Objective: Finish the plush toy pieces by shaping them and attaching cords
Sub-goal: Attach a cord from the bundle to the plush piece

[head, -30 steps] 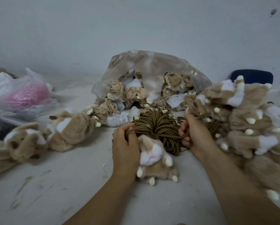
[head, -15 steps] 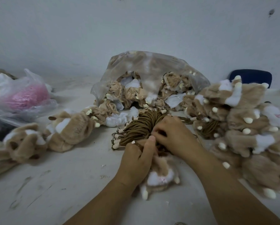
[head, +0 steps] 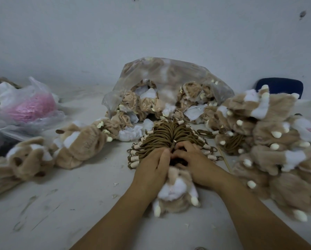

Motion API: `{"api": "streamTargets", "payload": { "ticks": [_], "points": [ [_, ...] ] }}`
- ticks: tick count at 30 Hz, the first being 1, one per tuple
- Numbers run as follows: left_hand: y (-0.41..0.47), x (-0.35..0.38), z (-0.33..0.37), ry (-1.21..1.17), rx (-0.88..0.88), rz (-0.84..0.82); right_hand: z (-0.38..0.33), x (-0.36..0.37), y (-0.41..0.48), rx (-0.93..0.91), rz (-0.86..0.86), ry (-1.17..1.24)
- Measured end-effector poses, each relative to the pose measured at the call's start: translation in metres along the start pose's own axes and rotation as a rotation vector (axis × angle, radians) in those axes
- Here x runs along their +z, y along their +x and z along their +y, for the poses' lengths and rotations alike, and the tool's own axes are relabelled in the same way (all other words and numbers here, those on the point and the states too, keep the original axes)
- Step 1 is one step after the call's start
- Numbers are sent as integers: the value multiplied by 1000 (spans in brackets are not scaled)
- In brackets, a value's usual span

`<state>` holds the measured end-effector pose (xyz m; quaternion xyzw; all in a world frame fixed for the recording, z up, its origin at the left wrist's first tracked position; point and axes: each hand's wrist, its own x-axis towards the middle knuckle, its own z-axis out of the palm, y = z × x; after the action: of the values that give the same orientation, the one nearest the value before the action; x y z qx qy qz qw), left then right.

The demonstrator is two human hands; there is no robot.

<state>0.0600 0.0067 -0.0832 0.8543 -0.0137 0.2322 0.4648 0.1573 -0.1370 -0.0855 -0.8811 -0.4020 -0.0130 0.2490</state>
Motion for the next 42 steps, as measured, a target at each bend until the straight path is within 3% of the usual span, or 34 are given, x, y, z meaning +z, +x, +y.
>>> {"api": "streamTargets", "payload": {
  "ticks": [5,9,12,15,18,20,25,29,31,33,35,39,42],
  "points": [
    [4,1,-6,313,-101,-85,2,-3,0,55,91,110],
    [5,-3,-9,418,-82,-131,14,-16,-3,160,316,-90],
    [8,-3,-15,441,-75,-198,19,-15,-4,196,315,-116],
    [6,-4,-10,327,-103,-116,19,-10,-2,227,335,-55],
    [0,1,-5,250,102,28,19,-14,-1,223,415,-53],
    [0,4,-5,252,152,29,13,-13,-1,158,402,-154],
    [12,3,-14,309,4,-195,3,6,3,40,188,-425],
    [13,4,-15,338,-76,-245,1,4,4,80,174,-63],
    [14,4,-17,389,-106,-222,2,-1,3,91,194,1],
    [13,1,-18,384,-118,-145,5,-4,1,81,213,-94],
    [10,-2,-15,311,-130,-57,10,-7,0,83,231,-159],
    [8,-10,-15,46,-237,193,12,-13,-1,79,204,-32],
    [8,-13,-16,-86,-314,267,17,-16,-1,41,158,-34]
  ]
}}
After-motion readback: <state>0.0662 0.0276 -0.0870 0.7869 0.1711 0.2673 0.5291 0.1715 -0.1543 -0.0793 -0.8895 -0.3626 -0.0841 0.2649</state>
